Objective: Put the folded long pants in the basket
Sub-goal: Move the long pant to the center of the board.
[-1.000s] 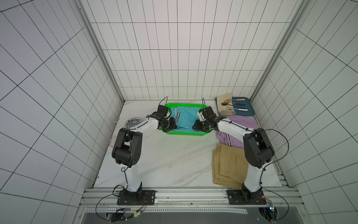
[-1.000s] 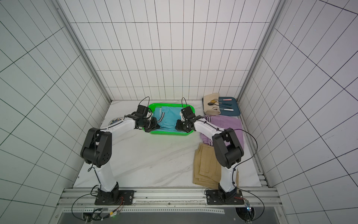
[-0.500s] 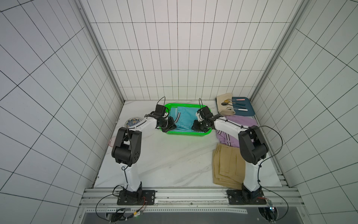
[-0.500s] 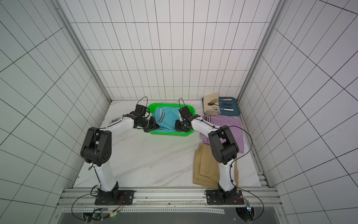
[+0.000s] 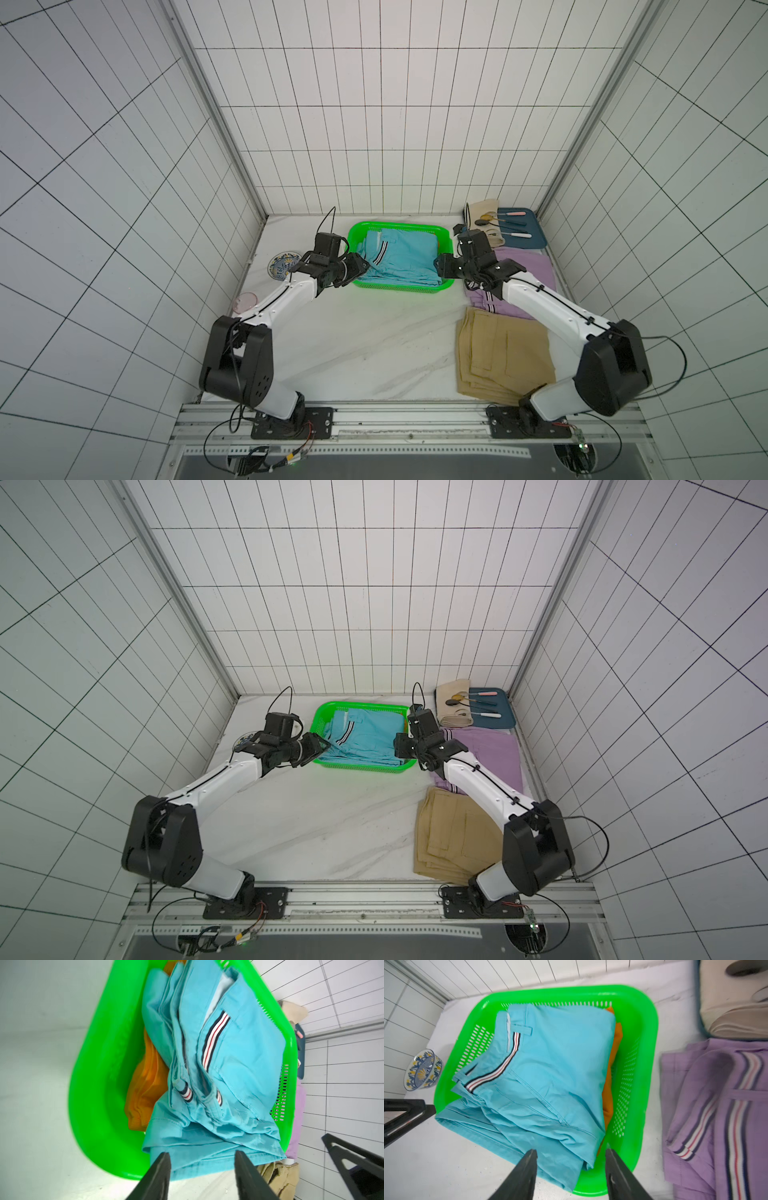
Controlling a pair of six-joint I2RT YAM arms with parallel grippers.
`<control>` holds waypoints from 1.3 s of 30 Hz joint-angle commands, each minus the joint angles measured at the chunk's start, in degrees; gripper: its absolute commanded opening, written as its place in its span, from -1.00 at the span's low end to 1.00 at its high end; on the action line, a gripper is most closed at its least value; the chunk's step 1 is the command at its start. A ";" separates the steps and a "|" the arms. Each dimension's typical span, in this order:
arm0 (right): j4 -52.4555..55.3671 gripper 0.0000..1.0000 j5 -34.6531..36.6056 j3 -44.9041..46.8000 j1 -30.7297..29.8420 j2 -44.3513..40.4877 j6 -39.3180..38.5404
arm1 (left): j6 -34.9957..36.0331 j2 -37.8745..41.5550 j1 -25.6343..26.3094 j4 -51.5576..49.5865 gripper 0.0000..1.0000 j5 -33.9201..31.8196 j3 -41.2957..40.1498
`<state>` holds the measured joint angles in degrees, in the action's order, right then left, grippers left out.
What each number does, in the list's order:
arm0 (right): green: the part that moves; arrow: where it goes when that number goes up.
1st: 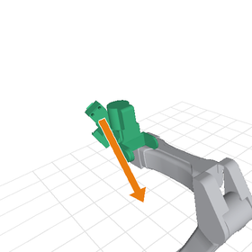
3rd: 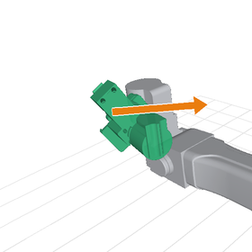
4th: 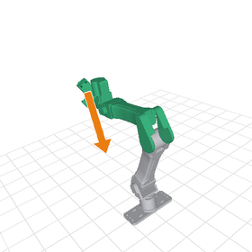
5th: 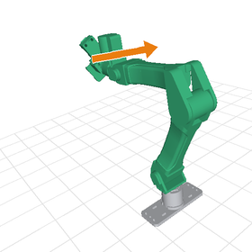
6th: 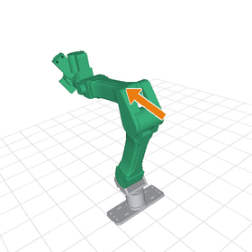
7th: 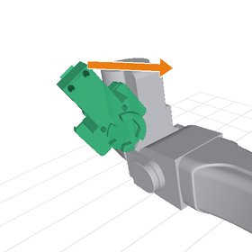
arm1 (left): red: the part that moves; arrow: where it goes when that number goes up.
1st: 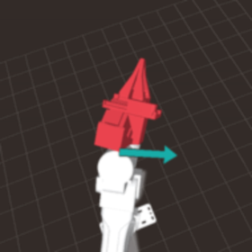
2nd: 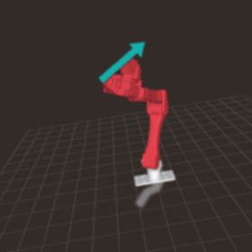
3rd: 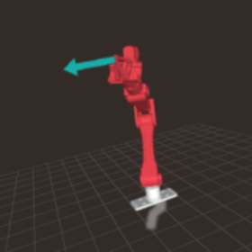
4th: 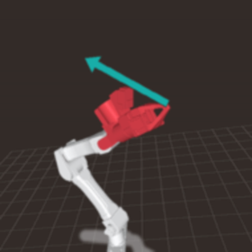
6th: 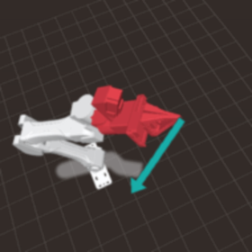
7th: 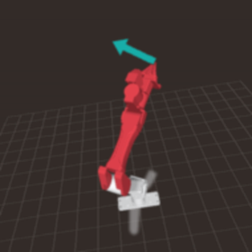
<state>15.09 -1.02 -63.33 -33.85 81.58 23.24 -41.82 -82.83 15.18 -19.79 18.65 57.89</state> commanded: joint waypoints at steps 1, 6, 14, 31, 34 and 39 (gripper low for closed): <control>-4.20 0.21 4.96 5.33 0.36 -4.82 -0.49 | -1.05 6.63 -0.20 6.42 0.61 -2.93 -4.57; -7.20 0.42 8.26 9.87 0.62 -11.05 0.22 | -5.35 21.01 -0.04 14.01 0.90 -5.56 -13.75; -7.38 0.59 12.88 14.91 1.67 -18.96 -0.26 | -4.00 37.04 0.67 12.56 0.96 1.82 -16.58; -0.19 0.89 18.96 15.26 5.04 -32.89 0.84 | -12.23 25.38 39.83 13.30 0.95 -17.07 -29.66; 0.09 0.89 18.38 15.03 5.11 -34.04 0.93 | -12.00 16.21 40.88 18.30 0.95 -15.04 -27.74; 0.54 0.90 19.65 15.26 5.19 -35.53 0.77 | -12.86 1.95 42.74 22.72 0.95 -14.57 -22.69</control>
<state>14.35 16.75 -47.57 -29.21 47.42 23.88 -53.84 -74.85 57.08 -3.40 4.32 31.22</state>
